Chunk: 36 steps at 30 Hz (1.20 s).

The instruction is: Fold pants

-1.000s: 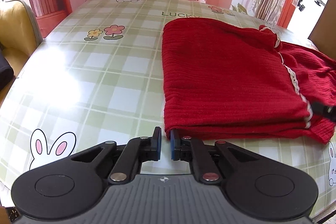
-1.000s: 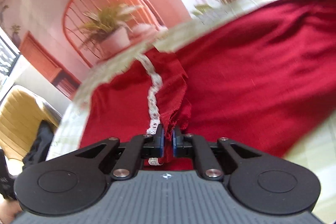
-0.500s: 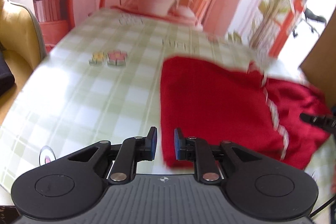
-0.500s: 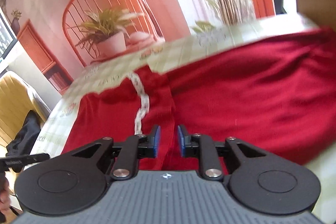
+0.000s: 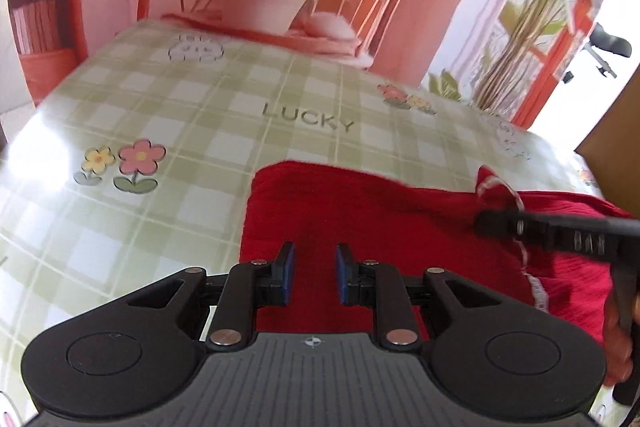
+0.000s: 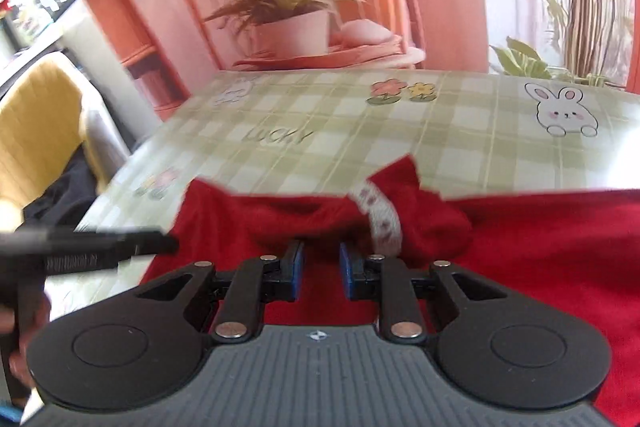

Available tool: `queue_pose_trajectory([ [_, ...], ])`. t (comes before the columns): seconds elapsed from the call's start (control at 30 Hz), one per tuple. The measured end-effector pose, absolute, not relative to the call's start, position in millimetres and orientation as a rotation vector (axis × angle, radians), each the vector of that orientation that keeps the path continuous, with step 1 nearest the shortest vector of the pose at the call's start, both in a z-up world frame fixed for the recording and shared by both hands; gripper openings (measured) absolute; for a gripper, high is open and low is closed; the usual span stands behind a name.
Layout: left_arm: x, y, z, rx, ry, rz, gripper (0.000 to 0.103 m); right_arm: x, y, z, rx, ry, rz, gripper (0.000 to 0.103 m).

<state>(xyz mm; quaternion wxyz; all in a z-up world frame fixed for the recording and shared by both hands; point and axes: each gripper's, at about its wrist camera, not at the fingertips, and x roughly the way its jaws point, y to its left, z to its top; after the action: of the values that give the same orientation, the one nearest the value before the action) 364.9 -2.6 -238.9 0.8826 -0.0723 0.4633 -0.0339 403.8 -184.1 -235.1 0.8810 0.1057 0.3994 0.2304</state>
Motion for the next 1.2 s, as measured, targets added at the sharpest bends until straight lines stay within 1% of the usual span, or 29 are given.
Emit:
queue_pose_trajectory([
  [0.1, 368, 3, -250, -0.163, 0.978, -0.052, 0.022, 433, -191, -247, 0.287, 0.869, 0.407, 0.019],
  [0.13, 368, 7, -250, -0.167, 0.971, -0.055, 0.022, 441, -195, -252, 0.312, 0.883, 0.383, 0.014],
  [0.17, 368, 8, -250, -0.168, 0.968, -0.058, 0.022, 448, -199, -256, 0.337, 0.891, 0.370, 0.006],
  [0.2, 368, 8, -249, -0.168, 0.968, -0.059, 0.022, 451, -204, -259, 0.356, 0.897, 0.356, 0.002],
  [0.23, 369, 9, -249, -0.168, 0.968, -0.058, 0.022, 452, -210, -261, 0.377, 0.895, 0.340, 0.000],
  [0.33, 369, 9, -247, -0.164, 0.970, -0.053, 0.022, 449, -221, -262, 0.446, 0.878, 0.329, 0.000],
  [0.37, 369, 8, -246, -0.160, 0.970, -0.049, 0.023, 442, -225, -260, 0.453, 0.858, 0.329, 0.005],
  [0.4, 368, 6, -244, -0.155, 0.968, -0.044, 0.026, 433, -231, -256, 0.459, 0.833, 0.334, 0.010],
  [0.43, 367, 5, -242, -0.150, 0.963, -0.038, 0.029, 425, -238, -252, 0.465, 0.806, 0.337, 0.026],
  [0.47, 365, 2, -239, -0.145, 0.954, -0.034, 0.034, 414, -245, -247, 0.466, 0.777, 0.332, 0.042],
  [0.5, 363, -1, -235, -0.138, 0.941, -0.034, 0.035, 400, -254, -244, 0.467, 0.739, 0.327, 0.045],
  [0.63, 352, -28, -219, -0.118, 0.902, -0.099, 0.035, 345, -298, -236, 0.510, 0.639, 0.326, 0.045],
  [0.77, 340, -65, -213, -0.110, 0.884, -0.181, 0.035, 290, -344, -241, 0.543, 0.599, 0.228, 0.050],
  [0.97, 318, -119, -233, -0.101, 0.938, -0.270, 0.034, 226, -418, -250, 0.645, 0.518, -0.003, 0.050],
  [1.2, 304, -151, -250, -0.013, 0.968, -0.263, 0.033, 201, -482, -261, 0.677, 0.491, -0.189, 0.056],
])
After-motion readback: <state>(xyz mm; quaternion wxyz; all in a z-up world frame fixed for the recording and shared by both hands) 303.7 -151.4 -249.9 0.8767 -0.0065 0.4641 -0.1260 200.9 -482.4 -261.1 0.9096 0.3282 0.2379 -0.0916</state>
